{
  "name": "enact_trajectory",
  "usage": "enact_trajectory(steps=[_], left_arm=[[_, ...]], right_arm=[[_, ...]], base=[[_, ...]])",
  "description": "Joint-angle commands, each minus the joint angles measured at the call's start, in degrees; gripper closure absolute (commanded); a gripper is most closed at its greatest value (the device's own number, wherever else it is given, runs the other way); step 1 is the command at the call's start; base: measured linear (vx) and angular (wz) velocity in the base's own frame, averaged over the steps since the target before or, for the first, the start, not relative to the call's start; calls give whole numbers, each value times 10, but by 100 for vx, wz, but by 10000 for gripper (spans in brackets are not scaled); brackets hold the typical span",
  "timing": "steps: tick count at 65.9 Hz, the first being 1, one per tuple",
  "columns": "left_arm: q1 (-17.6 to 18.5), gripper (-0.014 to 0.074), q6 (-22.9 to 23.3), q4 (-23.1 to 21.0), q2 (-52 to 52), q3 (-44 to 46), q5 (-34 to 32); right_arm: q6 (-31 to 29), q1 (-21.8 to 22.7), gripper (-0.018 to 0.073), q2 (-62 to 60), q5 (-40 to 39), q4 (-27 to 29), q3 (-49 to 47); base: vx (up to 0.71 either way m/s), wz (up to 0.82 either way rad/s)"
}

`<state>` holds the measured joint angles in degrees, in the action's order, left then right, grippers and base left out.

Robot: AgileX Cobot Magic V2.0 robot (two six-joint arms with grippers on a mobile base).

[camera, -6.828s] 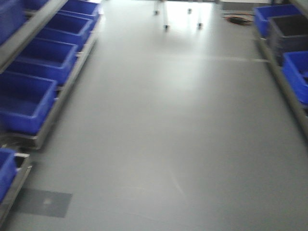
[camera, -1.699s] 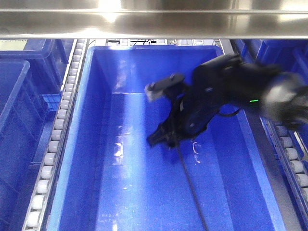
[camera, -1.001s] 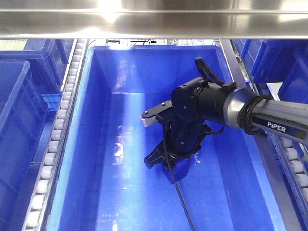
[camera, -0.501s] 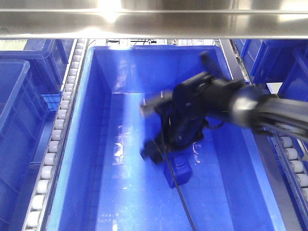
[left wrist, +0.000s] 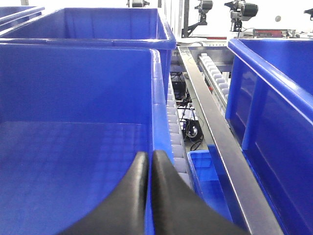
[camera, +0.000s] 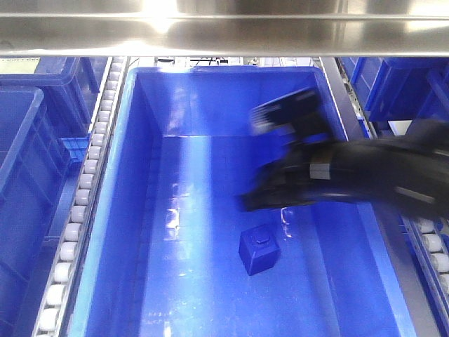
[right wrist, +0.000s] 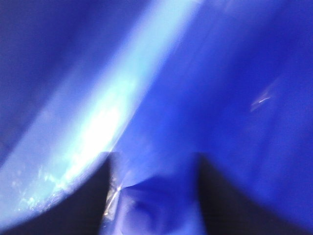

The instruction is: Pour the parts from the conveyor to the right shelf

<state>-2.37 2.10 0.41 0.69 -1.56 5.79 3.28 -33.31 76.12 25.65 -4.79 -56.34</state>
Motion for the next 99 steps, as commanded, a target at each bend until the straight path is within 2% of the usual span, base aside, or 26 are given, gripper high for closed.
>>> enact_trajectory(steps=[1,13,36,50,69,87,99], left_arm=[[3,603,5,-4,6,11,-45],[3,603,5,-4,6,11,-45],[3,603,5,-4,6,11,-45],[3,603,5,-4,6,11,-45],[3,603,5,-4,6,11,-45],[3,603,5,-4,6,11,-45],[3,603,5,-4,6,11,-45]], right_arm=[[2,6,575,-67,-44,-30,7],[30,54,566,-161,-63,-30,60],[19,185,565,-381,-104,-33,218],[9,236,563,-492,-145,-15,316],[9,244,564,-539,-83,33,345],[9,244,564,-538,-58,34,345],[9,244,564,-540,-69,44,345]], base=[[0,0],[0,0],[0,0],[0,0],[0,0],[0,0],[0,0]])
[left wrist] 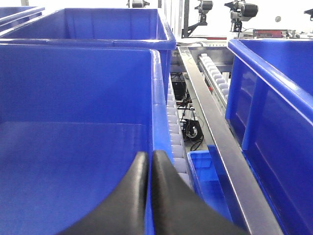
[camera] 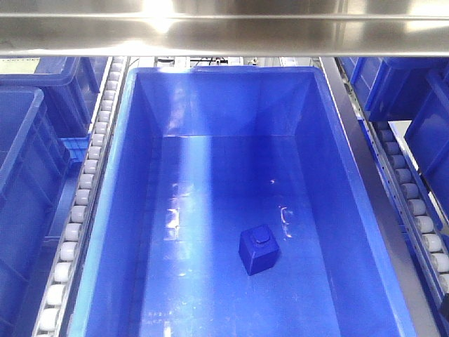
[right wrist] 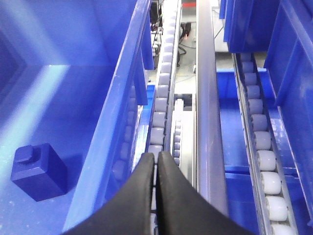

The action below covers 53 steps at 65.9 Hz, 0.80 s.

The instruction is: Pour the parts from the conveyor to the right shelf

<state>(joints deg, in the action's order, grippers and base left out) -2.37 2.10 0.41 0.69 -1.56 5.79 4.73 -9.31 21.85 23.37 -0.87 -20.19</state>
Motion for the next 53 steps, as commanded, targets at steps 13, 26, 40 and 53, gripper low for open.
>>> enact_trajectory(steps=[13,26,40,53], left_arm=[[3,603,5,-4,6,11,-45],[3,603,5,-4,6,11,-45],[3,603,5,-4,6,11,-45],[3,603,5,-4,6,11,-45]], right_arm=[[-5,70,564,-41,-87,25,12],[-5,102,564,-143,-136,27,108],[-5,102,564,-234,-139,25,183],[-5,101,564,-232,-160,14,213]], base=[[0,0],[0,0],[0,0],[0,0]])
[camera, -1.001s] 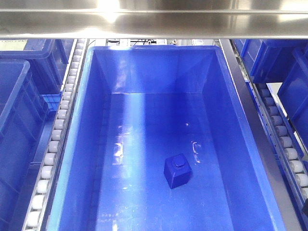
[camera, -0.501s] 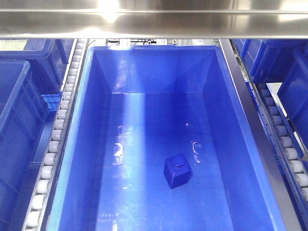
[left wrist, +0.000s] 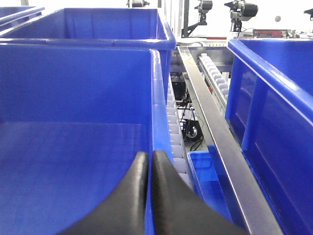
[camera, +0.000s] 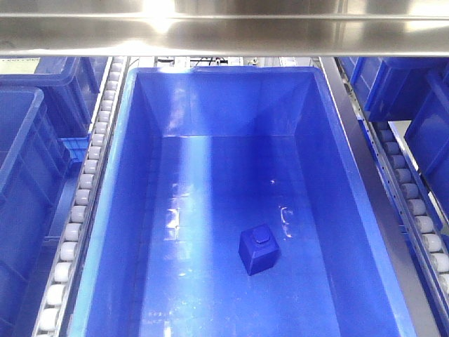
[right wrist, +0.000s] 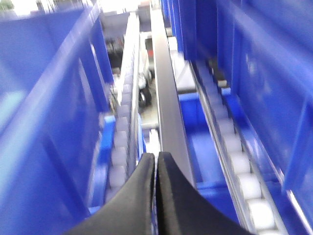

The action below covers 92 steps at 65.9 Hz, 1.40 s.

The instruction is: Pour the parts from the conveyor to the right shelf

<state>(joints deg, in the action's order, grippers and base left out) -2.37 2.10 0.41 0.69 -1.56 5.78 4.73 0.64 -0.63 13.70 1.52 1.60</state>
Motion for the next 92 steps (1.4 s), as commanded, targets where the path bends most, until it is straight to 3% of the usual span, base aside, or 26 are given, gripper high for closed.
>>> enact_trajectory(steps=[1,17,92], left_arm=[[3,603,5,-4,6,11,-45],[3,603,5,-4,6,11,-45],[3,603,5,-4,6,11,-45]], right_arm=[[-5,1,564,-7,-67,-15,-4],[-5,1,564,-7,-86,-82,5],[-5,1,564,-7,-79,-81,5]], base=[[0,0],[0,0],[0,0]])
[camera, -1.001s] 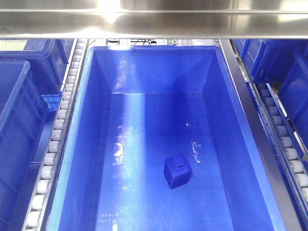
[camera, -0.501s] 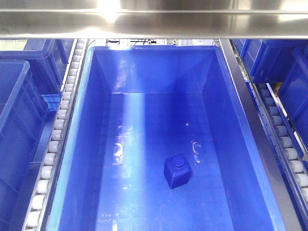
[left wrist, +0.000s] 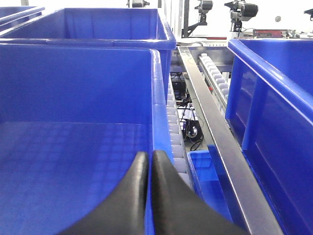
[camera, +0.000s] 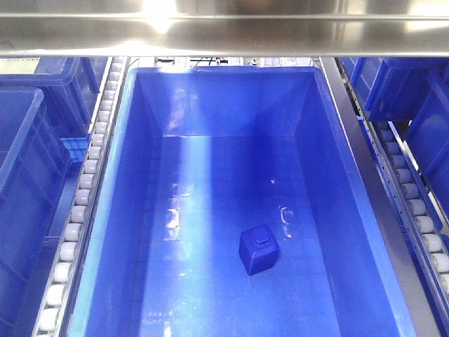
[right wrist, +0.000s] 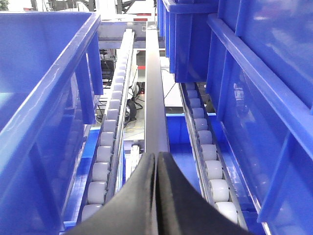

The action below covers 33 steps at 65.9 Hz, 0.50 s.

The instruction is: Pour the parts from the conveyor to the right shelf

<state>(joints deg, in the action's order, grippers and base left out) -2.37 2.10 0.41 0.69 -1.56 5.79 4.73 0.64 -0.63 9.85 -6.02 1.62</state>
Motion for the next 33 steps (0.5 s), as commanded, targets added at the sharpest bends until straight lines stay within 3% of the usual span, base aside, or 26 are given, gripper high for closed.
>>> enact_trajectory(steps=[1,33], left_arm=[[3,603,5,-4,6,11,-45],[3,603,5,-4,6,11,-45]], right_arm=[[-5,1,564,-7,-41,-5,5],[-5,1,564,-7,-41,-5,5]], base=[[0,0],[0,0]])
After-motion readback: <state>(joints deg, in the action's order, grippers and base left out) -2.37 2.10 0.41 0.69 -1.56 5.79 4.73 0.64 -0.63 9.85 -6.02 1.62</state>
